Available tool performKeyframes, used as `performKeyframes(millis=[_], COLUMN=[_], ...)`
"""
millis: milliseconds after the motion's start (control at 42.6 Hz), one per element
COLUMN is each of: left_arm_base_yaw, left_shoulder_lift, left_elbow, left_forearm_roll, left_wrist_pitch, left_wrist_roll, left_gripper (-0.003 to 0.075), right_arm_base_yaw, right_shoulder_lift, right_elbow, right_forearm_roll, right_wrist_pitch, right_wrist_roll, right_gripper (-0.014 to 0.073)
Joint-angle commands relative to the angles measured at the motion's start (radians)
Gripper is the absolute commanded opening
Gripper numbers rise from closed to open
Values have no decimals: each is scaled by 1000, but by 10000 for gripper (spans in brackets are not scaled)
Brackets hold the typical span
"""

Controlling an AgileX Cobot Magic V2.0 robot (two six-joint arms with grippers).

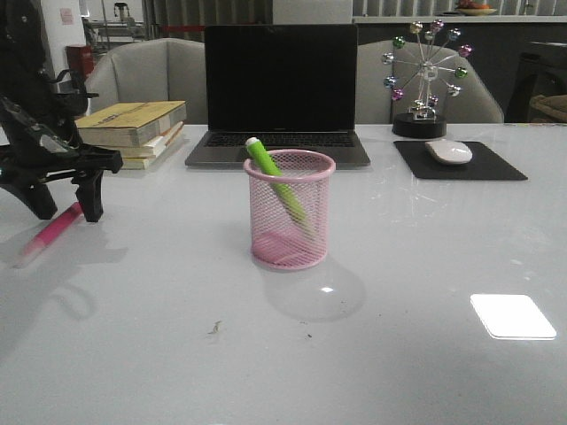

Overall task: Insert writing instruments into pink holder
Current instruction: 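Move the left gripper down over the pink highlighter, then grasp the pink highlighter with the left gripper and lift it upright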

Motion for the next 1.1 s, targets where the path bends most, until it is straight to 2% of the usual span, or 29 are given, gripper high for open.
performKeyframes(millis=[0,70,235,352,493,587,751,892,1080], left_arm_base_yaw=[1,1,1,1,1,-8,-37,-83,-204], left_shoulder_lift=[-55,-55,-55,-55,-79,-142,-327,-517,-785], left_elbow=[-29,-32,-32,-32,-29,13,202,414,765], left_forearm_roll=[-10,-8,-8,-8,-8,-8,-13,-15,-17], left_wrist_pitch=[-18,-20,-20,-17,-11,-53,-265,-528,-1068], left_wrist_roll=[-5,-5,-5,-5,-5,-5,-5,-5,-11], left_gripper=[453,425,216,98,91,91,91,91,91], right_arm_base_yaw=[-5,-5,-5,-5,-5,-5,-5,-5,-5], right_shoulder_lift=[-11,-11,-11,-11,-11,-11,-11,-11,-11], right_elbow=[-27,-27,-27,-27,-27,-27,-27,-27,-27], right_forearm_roll=[-9,-9,-9,-9,-9,-9,-9,-9,-9], right_wrist_pitch=[-49,-49,-49,-49,-49,-49,-49,-49,-49], right_wrist_roll=[-1,-1,-1,-1,-1,-1,-1,-1,-1], right_gripper=[394,394,394,394,394,394,394,394,394])
